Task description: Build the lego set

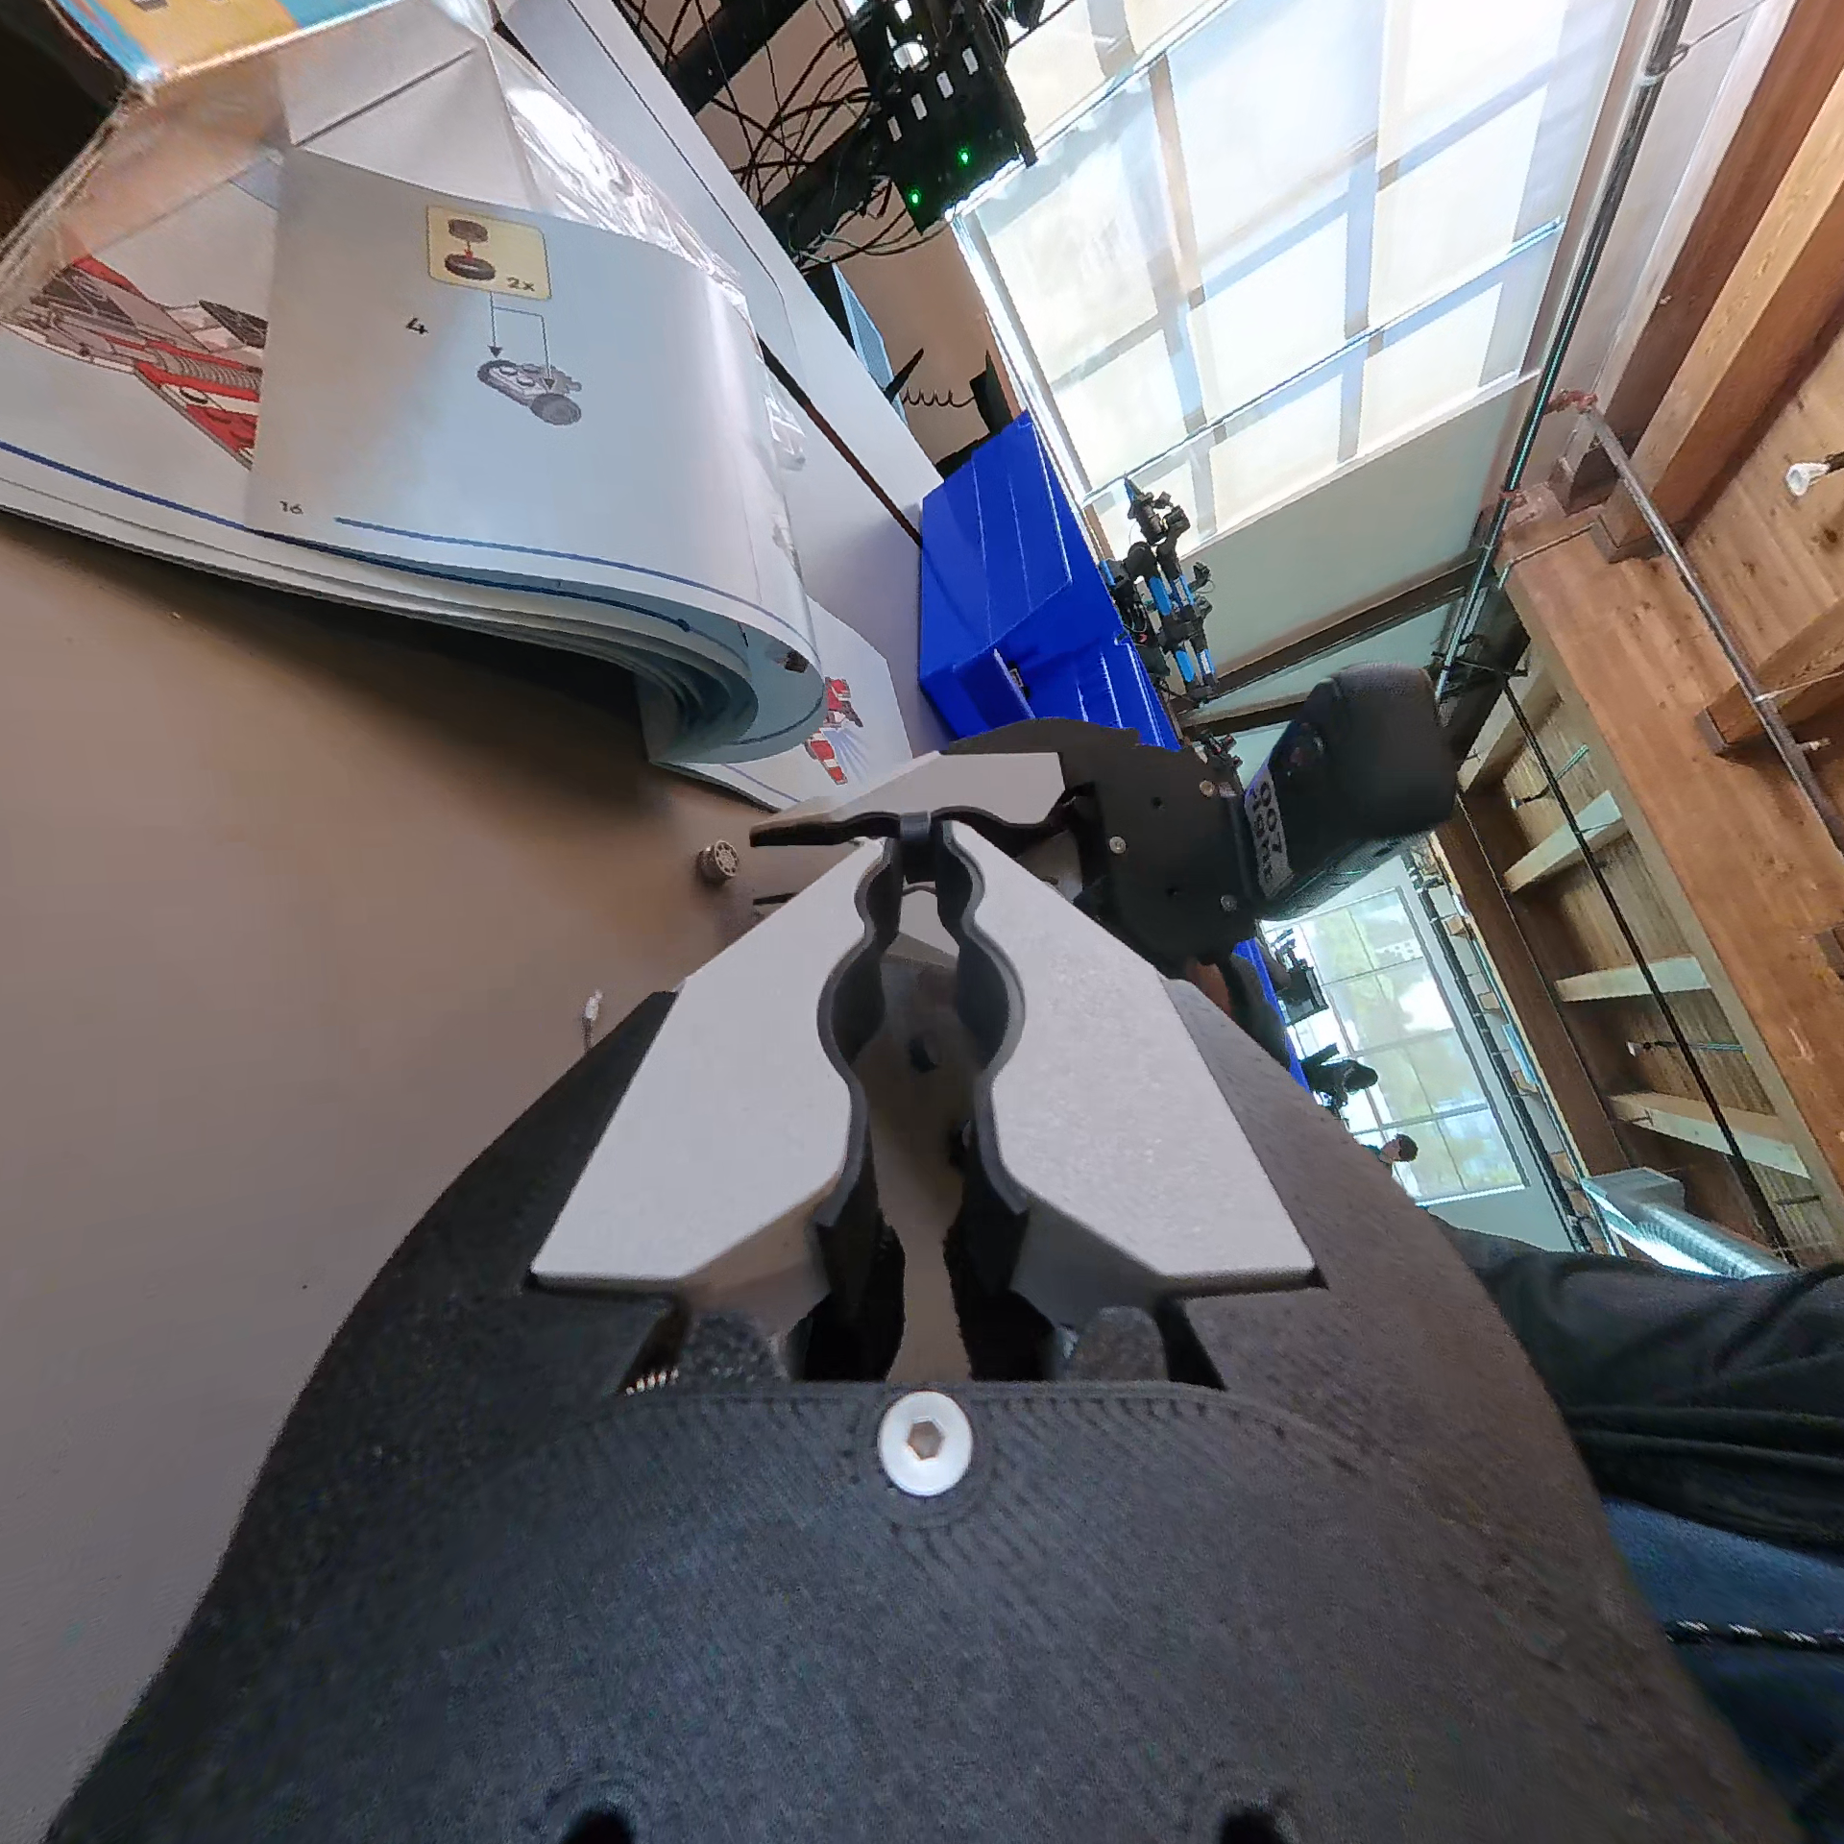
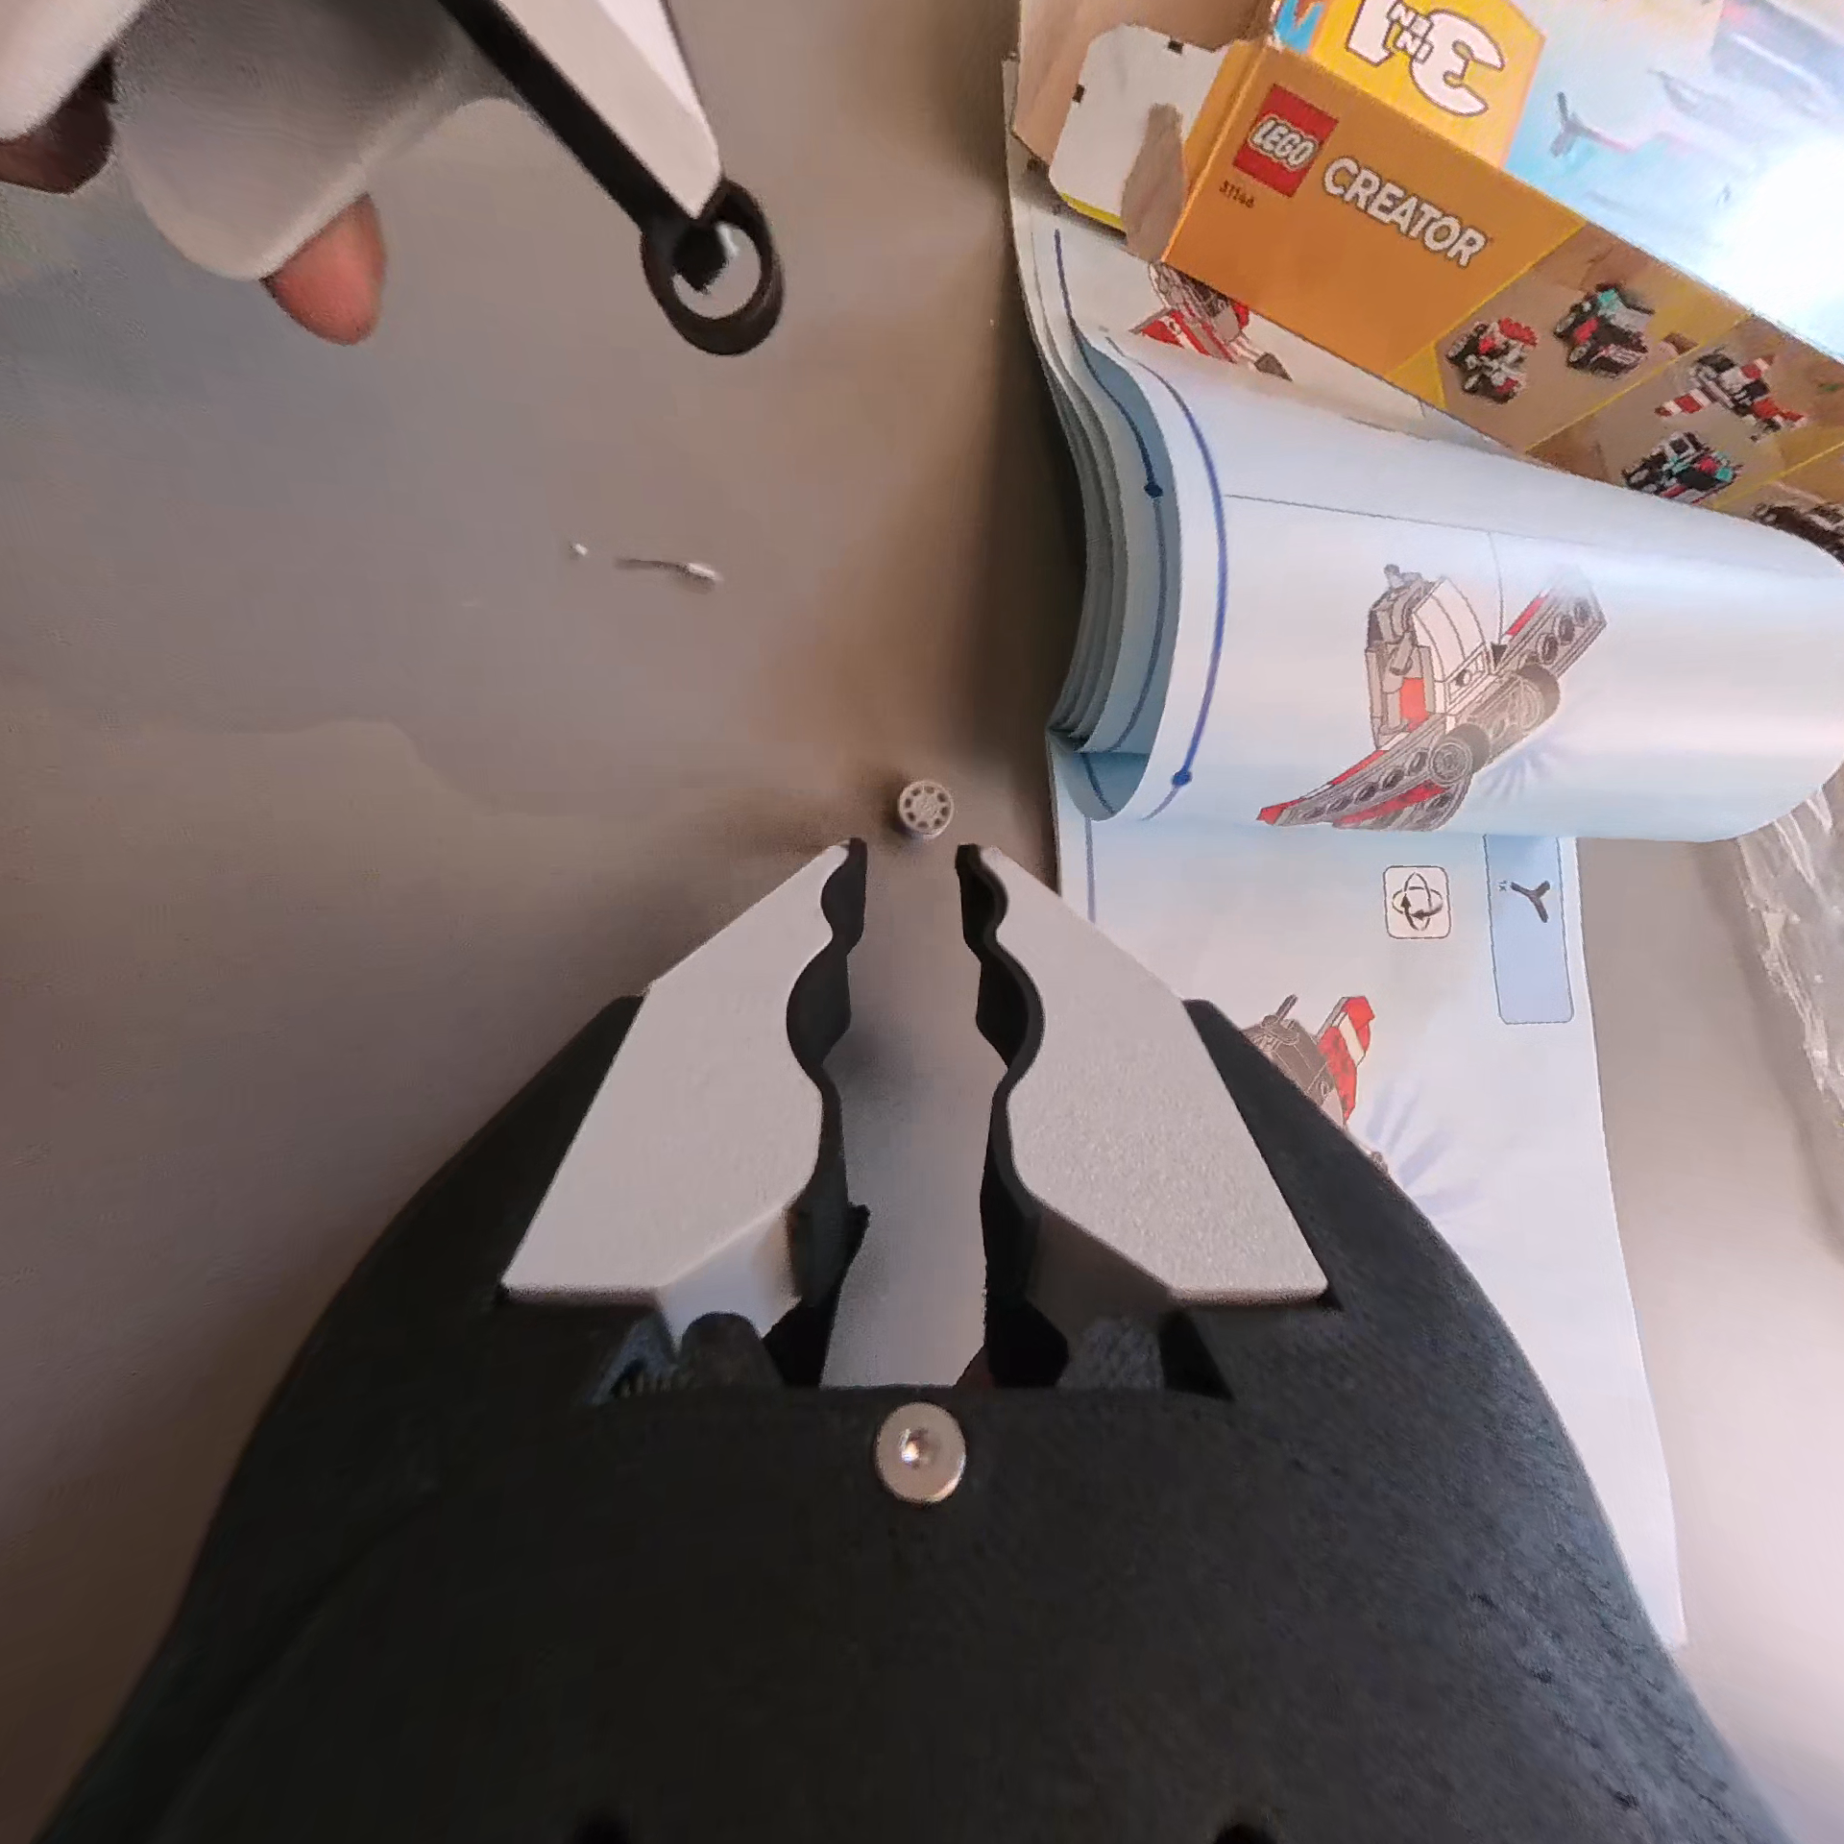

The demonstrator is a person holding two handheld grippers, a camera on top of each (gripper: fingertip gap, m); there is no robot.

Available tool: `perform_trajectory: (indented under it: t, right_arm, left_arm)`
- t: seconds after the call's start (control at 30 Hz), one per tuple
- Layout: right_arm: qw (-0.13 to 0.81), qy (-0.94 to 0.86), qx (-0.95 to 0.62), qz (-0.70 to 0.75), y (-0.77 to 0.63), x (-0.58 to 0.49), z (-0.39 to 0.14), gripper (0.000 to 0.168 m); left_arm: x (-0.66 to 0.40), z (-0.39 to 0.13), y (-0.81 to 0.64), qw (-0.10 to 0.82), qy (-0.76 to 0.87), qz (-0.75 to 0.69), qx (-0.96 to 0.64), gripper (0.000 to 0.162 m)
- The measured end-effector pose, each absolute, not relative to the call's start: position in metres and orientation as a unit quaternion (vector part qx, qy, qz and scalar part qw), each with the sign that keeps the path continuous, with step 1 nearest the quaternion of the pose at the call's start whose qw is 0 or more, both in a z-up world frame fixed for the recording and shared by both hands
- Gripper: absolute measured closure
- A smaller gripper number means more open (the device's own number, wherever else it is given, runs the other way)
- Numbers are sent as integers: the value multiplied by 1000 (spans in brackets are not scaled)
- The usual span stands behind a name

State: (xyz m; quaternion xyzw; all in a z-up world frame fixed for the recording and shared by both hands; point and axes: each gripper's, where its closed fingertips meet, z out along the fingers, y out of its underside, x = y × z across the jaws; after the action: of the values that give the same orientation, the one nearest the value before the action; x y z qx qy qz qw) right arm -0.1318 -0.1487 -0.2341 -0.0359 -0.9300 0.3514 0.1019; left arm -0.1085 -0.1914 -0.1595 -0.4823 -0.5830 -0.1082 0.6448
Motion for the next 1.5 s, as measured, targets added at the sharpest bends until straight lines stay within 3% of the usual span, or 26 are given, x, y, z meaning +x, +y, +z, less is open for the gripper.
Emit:
perform_trajectory:
  t: [0.03,0.53,0.83,1.5]
  right_arm:
    - [102,-930,-38,352,-149,-133,-234,150]
    - [106,-923,-20,369,-157,-131,-232,157]
    - [87,-806,1,586,-161,-93,-123,157]
    - [125,-815,-13,566,-151,-101,-125,157]
  left_arm:
    - [-109,-160,-192,645,-583,-109,-482,156]
    - [-109,-162,-188,645,-583,-116,-481,156]
    - [-107,-152,-162,674,-559,-176,-450,156]
    - [-105,-133,-144,715,-529,-260,-375,156]
